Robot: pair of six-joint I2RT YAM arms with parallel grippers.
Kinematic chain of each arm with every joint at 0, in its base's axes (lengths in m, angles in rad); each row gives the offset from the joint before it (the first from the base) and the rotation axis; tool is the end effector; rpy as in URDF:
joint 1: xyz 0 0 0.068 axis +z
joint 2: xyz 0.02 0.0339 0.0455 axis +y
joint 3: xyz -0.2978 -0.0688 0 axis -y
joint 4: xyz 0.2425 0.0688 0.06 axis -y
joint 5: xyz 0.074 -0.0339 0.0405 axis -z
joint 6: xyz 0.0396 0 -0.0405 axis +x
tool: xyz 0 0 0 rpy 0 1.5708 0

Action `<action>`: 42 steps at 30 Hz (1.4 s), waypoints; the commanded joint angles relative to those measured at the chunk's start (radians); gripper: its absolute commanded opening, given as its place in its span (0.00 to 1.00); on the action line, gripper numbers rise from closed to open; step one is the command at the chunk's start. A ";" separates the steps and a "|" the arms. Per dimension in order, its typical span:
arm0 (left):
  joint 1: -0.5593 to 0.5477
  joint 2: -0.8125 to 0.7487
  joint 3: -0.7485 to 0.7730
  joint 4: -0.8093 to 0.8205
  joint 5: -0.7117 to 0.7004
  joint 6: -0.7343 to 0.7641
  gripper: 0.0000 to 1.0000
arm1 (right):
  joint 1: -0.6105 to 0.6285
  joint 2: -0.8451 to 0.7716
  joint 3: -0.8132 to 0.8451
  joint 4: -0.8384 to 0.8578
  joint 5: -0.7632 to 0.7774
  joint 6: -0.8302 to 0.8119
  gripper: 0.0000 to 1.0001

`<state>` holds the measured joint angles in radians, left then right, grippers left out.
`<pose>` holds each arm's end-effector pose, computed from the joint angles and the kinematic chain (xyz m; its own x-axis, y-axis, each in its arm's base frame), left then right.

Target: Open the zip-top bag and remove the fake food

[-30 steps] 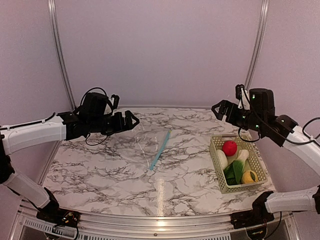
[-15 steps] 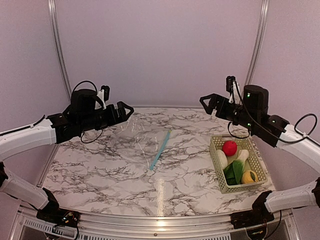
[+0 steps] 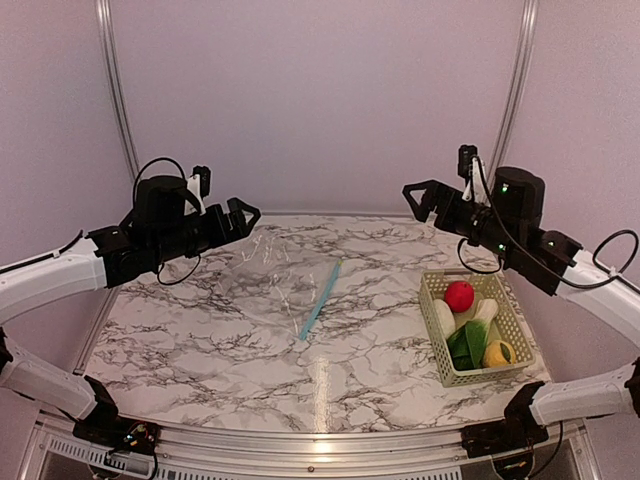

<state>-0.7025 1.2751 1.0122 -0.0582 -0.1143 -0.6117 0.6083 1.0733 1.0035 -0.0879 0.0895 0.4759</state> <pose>0.2247 -0.1843 0.3575 -0.5184 -0.3086 -0.7975 0.3196 0.7951 -0.5154 0.1957 0.1320 0.4003 -0.3421 0.3178 -0.8843 -0.3825 0.8125 0.4400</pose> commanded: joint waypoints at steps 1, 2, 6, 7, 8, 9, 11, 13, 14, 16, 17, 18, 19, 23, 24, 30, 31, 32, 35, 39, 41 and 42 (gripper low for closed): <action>-0.002 -0.026 0.017 -0.022 -0.027 0.023 0.99 | 0.008 -0.025 0.005 0.010 0.018 -0.013 0.99; -0.002 -0.025 0.017 -0.022 -0.027 0.024 0.99 | 0.009 -0.027 0.002 0.011 0.019 -0.013 0.99; -0.001 -0.026 0.017 -0.023 -0.031 0.028 0.99 | 0.009 -0.029 -0.007 0.010 0.022 -0.010 0.99; -0.001 -0.026 0.017 -0.023 -0.033 0.028 0.99 | 0.008 -0.030 -0.009 0.011 0.022 -0.010 0.99; 0.000 -0.028 0.016 -0.023 -0.035 0.028 0.99 | 0.009 -0.030 -0.010 0.010 0.022 -0.008 0.99; 0.000 -0.028 0.014 -0.023 -0.035 0.028 0.99 | 0.008 -0.031 -0.012 0.010 0.024 -0.008 0.99; 0.000 -0.029 0.011 -0.022 -0.032 0.028 0.99 | 0.008 -0.032 -0.014 0.010 0.025 -0.009 0.99; 0.000 -0.029 0.008 -0.021 -0.031 0.026 0.99 | 0.008 -0.032 -0.015 0.011 0.027 -0.009 0.99; 0.000 -0.030 0.007 -0.021 -0.031 0.026 0.99 | 0.008 -0.032 -0.017 0.010 0.027 -0.008 0.99; 0.000 -0.030 0.005 -0.022 -0.030 0.026 0.99 | 0.008 -0.032 -0.018 0.010 0.028 -0.008 0.99; 0.000 -0.030 0.004 -0.022 -0.030 0.026 0.99 | 0.008 -0.032 -0.020 0.010 0.027 -0.008 0.99; 0.000 -0.030 0.002 -0.021 -0.029 0.025 0.99 | 0.008 -0.032 -0.020 0.010 0.027 -0.008 0.99; 0.000 -0.030 0.002 -0.021 -0.028 0.023 0.99 | 0.008 -0.033 -0.022 0.010 0.028 -0.008 0.99; 0.000 -0.034 -0.005 -0.012 -0.025 0.023 0.99 | 0.008 -0.035 -0.026 0.010 0.029 -0.007 0.99; 0.000 -0.035 -0.007 -0.010 -0.025 0.023 0.99 | 0.008 -0.036 -0.026 0.010 0.030 -0.007 0.99; 0.000 -0.038 -0.007 -0.008 -0.022 0.023 0.99 | 0.008 -0.039 -0.029 0.008 0.033 -0.006 0.99; 0.000 -0.039 -0.009 -0.008 -0.022 0.023 0.99 | 0.008 -0.040 -0.030 0.008 0.034 -0.006 0.99; 0.000 -0.038 -0.009 -0.008 -0.022 0.023 0.99 | 0.008 -0.041 -0.031 0.008 0.035 -0.005 0.99; 0.000 -0.040 -0.010 -0.009 -0.023 0.024 0.99 | 0.008 -0.045 -0.034 0.008 0.035 -0.004 0.99; 0.001 -0.043 -0.012 -0.009 -0.022 0.024 0.99 | 0.008 -0.046 -0.036 0.008 0.034 -0.003 0.99; 0.001 -0.045 -0.013 -0.008 -0.022 0.023 0.99 | 0.008 -0.049 -0.036 0.007 0.035 -0.003 0.99; 0.001 -0.045 -0.014 -0.009 -0.022 0.023 0.99 | 0.008 -0.049 -0.036 0.007 0.035 -0.002 0.99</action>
<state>-0.7025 1.2556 1.0122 -0.0582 -0.1360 -0.5980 0.6086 1.0447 0.9749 -0.0853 0.1143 0.4740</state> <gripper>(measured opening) 0.990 0.987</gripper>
